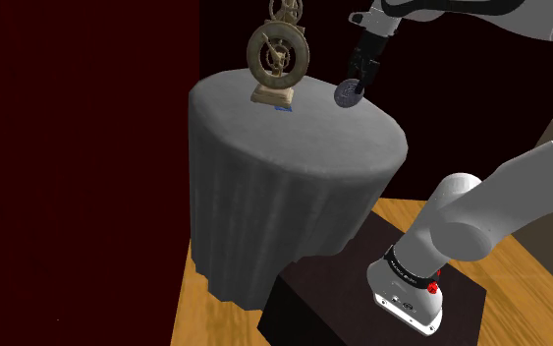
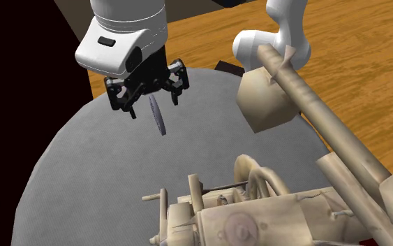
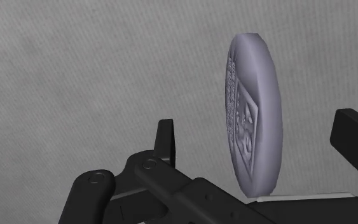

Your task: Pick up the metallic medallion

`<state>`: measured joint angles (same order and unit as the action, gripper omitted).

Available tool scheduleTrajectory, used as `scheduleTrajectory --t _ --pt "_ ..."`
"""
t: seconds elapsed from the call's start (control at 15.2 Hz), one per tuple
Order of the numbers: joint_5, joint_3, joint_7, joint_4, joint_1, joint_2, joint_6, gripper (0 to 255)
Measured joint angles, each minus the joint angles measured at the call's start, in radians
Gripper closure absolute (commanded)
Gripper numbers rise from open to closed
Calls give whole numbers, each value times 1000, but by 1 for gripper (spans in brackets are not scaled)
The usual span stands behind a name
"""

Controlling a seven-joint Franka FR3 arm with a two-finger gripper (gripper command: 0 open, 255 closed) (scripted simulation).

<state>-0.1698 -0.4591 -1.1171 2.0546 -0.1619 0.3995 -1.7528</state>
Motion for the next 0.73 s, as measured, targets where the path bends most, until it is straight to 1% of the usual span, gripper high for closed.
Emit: scheduleTrajectory --t 0.07,0.13,0.73 --pt "-2 0 2 15 1 3 -11 0" --pt "-2 1 4 22 1 5 -16 255" --pt "-4 2 6 29 1 9 -21 255"
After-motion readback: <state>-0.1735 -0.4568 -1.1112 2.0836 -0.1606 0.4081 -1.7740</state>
